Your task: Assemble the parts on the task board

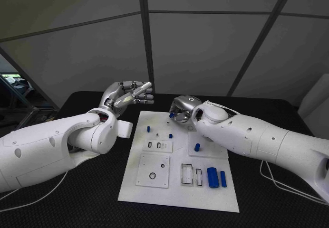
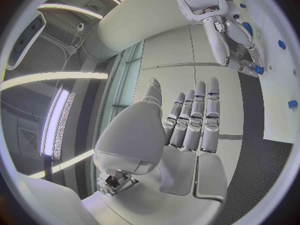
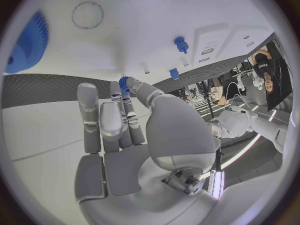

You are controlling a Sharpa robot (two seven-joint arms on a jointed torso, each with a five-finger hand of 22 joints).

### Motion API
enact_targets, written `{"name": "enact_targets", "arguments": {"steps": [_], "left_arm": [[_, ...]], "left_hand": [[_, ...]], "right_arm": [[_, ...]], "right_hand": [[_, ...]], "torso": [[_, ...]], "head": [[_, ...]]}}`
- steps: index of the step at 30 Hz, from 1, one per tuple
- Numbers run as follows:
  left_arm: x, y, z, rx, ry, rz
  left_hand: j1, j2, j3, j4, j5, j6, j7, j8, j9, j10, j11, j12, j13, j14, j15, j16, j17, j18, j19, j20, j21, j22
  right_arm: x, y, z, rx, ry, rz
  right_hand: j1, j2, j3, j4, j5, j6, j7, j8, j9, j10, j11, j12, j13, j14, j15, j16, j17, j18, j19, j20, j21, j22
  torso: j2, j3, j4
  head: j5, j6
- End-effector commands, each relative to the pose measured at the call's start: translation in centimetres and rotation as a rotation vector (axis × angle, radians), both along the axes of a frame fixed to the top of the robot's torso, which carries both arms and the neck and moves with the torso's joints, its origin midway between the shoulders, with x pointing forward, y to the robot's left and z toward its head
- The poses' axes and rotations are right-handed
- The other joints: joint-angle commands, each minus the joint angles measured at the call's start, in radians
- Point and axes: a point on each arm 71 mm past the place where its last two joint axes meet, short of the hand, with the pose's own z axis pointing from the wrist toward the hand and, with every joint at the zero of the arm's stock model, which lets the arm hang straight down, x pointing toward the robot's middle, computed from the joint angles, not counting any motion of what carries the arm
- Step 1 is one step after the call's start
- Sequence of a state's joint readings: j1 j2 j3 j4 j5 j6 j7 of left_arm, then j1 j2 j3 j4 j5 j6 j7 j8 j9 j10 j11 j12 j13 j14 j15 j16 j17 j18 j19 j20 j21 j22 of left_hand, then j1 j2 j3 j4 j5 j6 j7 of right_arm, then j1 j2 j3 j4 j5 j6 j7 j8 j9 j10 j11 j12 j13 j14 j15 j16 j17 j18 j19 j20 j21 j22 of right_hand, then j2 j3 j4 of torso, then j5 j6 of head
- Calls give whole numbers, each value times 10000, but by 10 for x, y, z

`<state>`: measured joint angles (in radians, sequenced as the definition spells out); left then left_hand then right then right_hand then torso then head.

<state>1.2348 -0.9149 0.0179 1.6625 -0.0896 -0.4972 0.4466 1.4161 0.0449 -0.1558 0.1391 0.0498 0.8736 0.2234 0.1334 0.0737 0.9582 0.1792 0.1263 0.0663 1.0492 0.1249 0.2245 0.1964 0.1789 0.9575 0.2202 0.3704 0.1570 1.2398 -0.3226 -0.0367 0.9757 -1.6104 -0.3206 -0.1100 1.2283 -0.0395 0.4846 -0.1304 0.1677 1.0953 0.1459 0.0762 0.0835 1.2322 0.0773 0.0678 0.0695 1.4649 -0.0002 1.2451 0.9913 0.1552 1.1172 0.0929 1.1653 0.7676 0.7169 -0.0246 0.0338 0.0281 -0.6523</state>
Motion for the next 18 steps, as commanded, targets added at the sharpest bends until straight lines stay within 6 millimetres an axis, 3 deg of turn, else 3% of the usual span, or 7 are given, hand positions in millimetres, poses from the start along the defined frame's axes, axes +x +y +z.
{"name": "enact_targets", "arguments": {"steps": [1,12,18], "left_arm": [[0,-1,2,-33,-76,-151],[0,-2,2,-45,-68,-200],[1,-3,1,-48,-63,-214]], "left_hand": [[-1,139,-41,-2,-6,-74,102,-52,-12,-61,33,-39,-10,-75,23,-37,14,22,-23,64,-54,-11],[-7,142,-52,-3,-7,-75,101,-61,-14,-64,34,-51,-8,-72,24,-46,21,23,-21,65,-57,-15],[-7,142,-52,-3,-7,-75,101,-61,-14,-64,34,-51,-8,-72,24,-46,21,23,-21,65,-57,-15]], "right_arm": [[2,-1,1,-241,14,-130],[3,0,2,-241,-154,-303],[3,3,2,-237,-148,-266]], "right_hand": [[-73,9,18,60,17,15,45,10,8,-35,33,-47,-16,197,-1,22,-13,-96,-14,72,32,-20],[-89,-26,41,88,44,-40,74,-39,-7,-111,60,-62,-25,176,22,7,-63,-86,-61,86,7,-68],[-165,-169,98,182,6,-348,189,-149,-84,-616,195,-82,-66,135,133,-10,-160,-71,-169,166,-51,-176]], "torso": [[10,-2,6],[7,-14,2],[5,-7,5]], "head": [[2,-2],[23,-30],[30,-43]]}}
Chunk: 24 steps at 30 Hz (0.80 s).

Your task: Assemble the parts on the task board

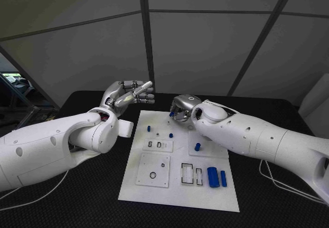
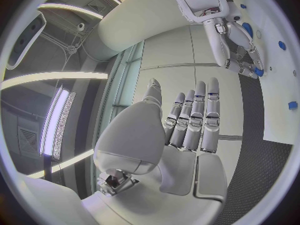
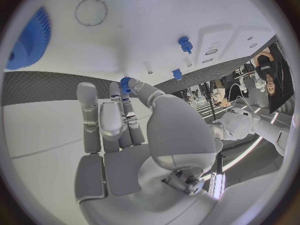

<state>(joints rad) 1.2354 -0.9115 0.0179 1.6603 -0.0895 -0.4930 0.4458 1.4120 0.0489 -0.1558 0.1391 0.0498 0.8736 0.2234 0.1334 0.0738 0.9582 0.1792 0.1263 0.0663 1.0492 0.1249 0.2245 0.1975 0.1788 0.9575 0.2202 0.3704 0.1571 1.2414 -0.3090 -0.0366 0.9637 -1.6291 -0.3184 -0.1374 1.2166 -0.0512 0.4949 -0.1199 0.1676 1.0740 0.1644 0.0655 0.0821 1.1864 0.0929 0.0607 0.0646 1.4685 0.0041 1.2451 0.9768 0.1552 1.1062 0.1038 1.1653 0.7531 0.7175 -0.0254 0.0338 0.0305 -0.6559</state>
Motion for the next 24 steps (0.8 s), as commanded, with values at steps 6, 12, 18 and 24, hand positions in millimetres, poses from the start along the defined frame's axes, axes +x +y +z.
{"name": "enact_targets", "arguments": {"steps": [6,12,18,24], "left_arm": [[0,-1,1,-30,-62,-154],[1,-1,1,-28,-54,-153],[1,-1,1,-19,-52,-128],[1,-1,1,-16,-50,-119]], "left_hand": [[33,102,-52,-3,-7,-75,102,-61,-16,-64,34,-51,-8,-72,25,-46,10,23,-21,66,-57,-16],[28,105,-61,-4,-7,-77,100,-70,-18,-65,34,-61,-7,-71,26,-55,15,24,-20,67,-59,-20],[28,105,-61,-4,-7,-77,100,-70,-18,-65,34,-61,-7,-71,26,-55,15,24,-20,67,-59,-20],[28,105,-61,-4,-7,-77,100,-70,-18,-65,34,-61,-7,-71,26,-55,15,24,-20,67,-59,-20]], "right_arm": [[2,0,2,-92,12,-90],[3,-2,2,-153,101,-124],[2,-1,2,-182,176,-42],[1,-1,2,-157,160,-12]], "right_hand": [[-74,-192,14,124,-5,-444,97,-54,-132,-486,136,0,-13,59,174,-49,-142,-42,-179,127,-125,-176],[-62,-292,-2,172,-10,-809,173,-25,-155,-878,235,18,-7,12,259,-95,-285,-7,-316,208,-214,-346],[-12,-250,30,190,-7,-721,151,21,-124,-752,209,107,20,10,252,-74,-279,-3,-311,216,-198,-322],[-11,-261,27,191,-13,-714,146,22,-122,-741,206,112,20,11,249,-70,-276,-1,-314,215,-199,-326]], "torso": [[-2,-4,-13],[-4,-1,-20],[-7,2,-17],[-4,4,-17]], "head": [[18,-9],[0,-10],[6,-29],[17,-32]]}}
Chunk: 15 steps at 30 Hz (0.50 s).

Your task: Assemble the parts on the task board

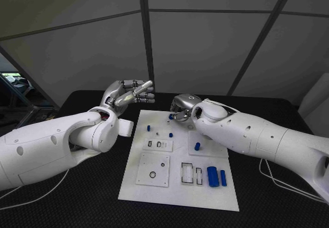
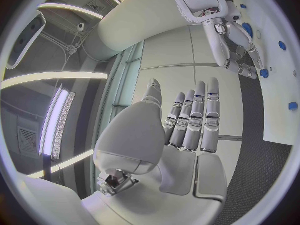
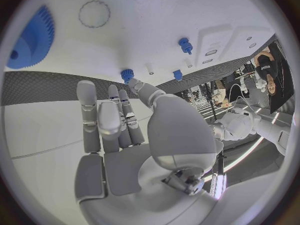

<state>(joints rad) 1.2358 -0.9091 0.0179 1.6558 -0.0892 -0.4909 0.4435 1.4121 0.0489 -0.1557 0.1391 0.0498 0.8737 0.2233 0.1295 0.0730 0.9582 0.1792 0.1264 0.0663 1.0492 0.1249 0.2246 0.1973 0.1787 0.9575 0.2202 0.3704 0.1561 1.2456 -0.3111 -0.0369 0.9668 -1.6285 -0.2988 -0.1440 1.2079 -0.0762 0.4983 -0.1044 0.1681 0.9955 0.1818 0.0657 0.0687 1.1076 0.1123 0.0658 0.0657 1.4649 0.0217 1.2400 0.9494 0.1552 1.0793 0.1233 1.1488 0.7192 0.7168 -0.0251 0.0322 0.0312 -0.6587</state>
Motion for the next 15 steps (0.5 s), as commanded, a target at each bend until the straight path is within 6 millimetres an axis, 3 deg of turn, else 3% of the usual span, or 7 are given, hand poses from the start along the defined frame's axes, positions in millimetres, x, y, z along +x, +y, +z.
{"name": "enact_targets", "arguments": {"steps": [1,10,15], "left_arm": [[0,-1,1,-20,-72,-116],[1,3,1,9,-73,-31],[4,7,0,45,-68,70]], "left_hand": [[28,106,-62,-4,-7,-77,100,-31,-9,-65,34,-62,-7,-71,26,-56,17,25,-20,67,-59,-10],[25,110,-69,-6,-8,-81,100,-40,-11,-70,35,-72,-7,-70,27,-64,21,25,-19,69,-62,-13],[25,109,-71,-8,-8,-83,99,-43,-12,-71,35,-75,-7,-70,27,-66,22,25,-19,69,-62,-14]], "right_arm": [[0,-1,2,-33,25,20],[-5,-17,13,1072,-849,-93],[-12,-48,32,2061,-533,-299]], "right_hand": [[76,-11,-7,36,-18,70,-28,20,12,47,12,61,10,47,73,-19,-3,-1,-45,21,-33,13],[60,-255,-134,43,-94,-326,-39,-58,-36,-141,29,8,-15,19,86,-54,-123,16,-123,30,-82,-87],[-9,-455,-394,107,48,-324,-56,0,3,184,-24,202,51,11,56,-49,-161,16,-122,25,-82,-80]], "torso": [[3,-1,-2],[-20,2,-24],[-59,2,-86]], "head": [[11,-3],[-1,64],[-26,149]]}}
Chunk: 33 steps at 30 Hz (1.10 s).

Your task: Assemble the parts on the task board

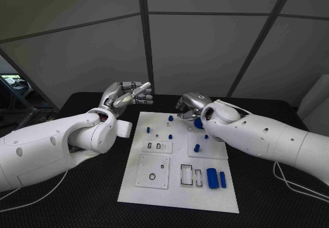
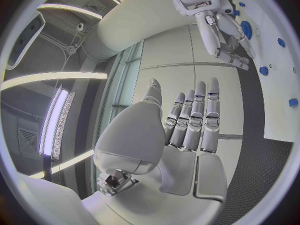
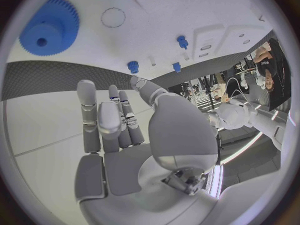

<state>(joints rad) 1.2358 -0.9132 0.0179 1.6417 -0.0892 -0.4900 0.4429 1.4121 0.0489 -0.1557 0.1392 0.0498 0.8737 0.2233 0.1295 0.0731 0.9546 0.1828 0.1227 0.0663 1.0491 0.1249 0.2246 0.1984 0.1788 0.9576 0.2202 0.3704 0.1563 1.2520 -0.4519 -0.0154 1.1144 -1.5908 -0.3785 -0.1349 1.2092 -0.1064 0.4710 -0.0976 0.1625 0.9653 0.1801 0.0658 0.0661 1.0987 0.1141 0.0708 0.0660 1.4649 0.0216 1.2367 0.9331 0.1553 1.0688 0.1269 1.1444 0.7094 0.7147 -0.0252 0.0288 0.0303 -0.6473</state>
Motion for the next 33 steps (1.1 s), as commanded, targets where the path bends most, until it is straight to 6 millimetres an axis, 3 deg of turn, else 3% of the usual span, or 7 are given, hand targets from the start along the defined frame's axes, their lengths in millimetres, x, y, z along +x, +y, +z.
{"name": "enact_targets", "arguments": {"steps": [1,11,13,14,16,18,33], "left_arm": [[1,1,1,-6,-74,-81],[5,3,-1,25,-56,-3],[5,3,-1,28,-49,1],[5,3,-1,28,-47,-1],[6,2,-2,24,-40,-17],[6,2,-2,21,-33,-31],[7,1,-2,17,-19,-52]], "left_hand": [[25,109,-71,-8,-7,-83,99,-43,-13,-34,-1,-38,-7,-70,27,-66,11,25,-20,69,-62,-16],[25,109,-71,-8,-7,-83,99,-43,-13,-34,-1,-38,-7,-70,27,-66,11,25,-20,69,-62,-16],[25,109,-71,-8,-7,-83,99,-43,-13,-34,-1,-38,-7,-70,27,-66,11,25,-20,69,-62,-16],[25,109,-71,-8,-7,-83,99,-43,-13,-34,-1,-38,-7,-70,27,-66,11,25,-20,69,-62,-16],[25,109,-71,-8,-7,-83,99,-43,-13,-34,-1,-38,-7,-70,27,-66,11,25,-20,69,-62,-16],[25,109,-71,-8,-7,-83,99,-43,-13,-34,-1,-38,-7,-70,27,-66,11,25,-20,69,-62,-16],[24,106,-80,-12,-7,-84,93,-49,-15,-34,-3,-45,-6,-72,28,-75,14,25,-20,70,-65,-19]], "right_arm": [[-3,-18,17,1249,217,-238],[-8,-87,37,1414,1961,-1415],[-5,-96,36,1339,2196,-1677],[-5,-98,36,1320,2247,-1735],[-3,-101,35,1247,2381,-1882],[-1,-102,34,1152,2493,-1968],[6,-92,17,425,2871,-1953]], "right_hand": [[-39,-174,-177,68,157,-4,-66,4,37,567,-101,298,103,14,18,-6,8,16,2,-27,-27,41],[105,-581,-1318,196,614,-157,-455,202,103,3135,-739,2877,1838,281,-560,713,1110,-206,902,-478,568,1146],[159,-566,-1949,436,664,-565,-445,349,138,3250,-675,6857,5858,454,-526,1417,2332,-300,1257,-489,815,1638],[209,-361,-2176,649,728,-699,-450,515,183,2960,-560,8257,7301,467,-410,1584,2584,-231,1327,-552,857,1722],[323,-381,-2466,776,724,-955,-288,659,208,3124,-634,10448,9624,558,-410,1943,3253,-345,1507,-450,1008,2014],[618,-181,-2888,1153,772,-1381,-159,1130,296,2898,-426,12419,11715,640,-233,2411,4081,-459,1779,-268,1267,2451],[825,-160,-3166,1515,785,-2041,-120,1521,256,3514,-341,13516,13061,837,-173,2934,5279,-585,2263,-161,1798,3417]], "torso": [[-48,7,-73],[-150,28,-265],[-134,33,-253],[-115,30,-233],[-107,32,-213],[-96,29,-190],[-74,34,-198]], "head": [[-17,43],[-62,112],[-87,139],[-120,166],[-180,171],[-206,164],[-241,83]]}}
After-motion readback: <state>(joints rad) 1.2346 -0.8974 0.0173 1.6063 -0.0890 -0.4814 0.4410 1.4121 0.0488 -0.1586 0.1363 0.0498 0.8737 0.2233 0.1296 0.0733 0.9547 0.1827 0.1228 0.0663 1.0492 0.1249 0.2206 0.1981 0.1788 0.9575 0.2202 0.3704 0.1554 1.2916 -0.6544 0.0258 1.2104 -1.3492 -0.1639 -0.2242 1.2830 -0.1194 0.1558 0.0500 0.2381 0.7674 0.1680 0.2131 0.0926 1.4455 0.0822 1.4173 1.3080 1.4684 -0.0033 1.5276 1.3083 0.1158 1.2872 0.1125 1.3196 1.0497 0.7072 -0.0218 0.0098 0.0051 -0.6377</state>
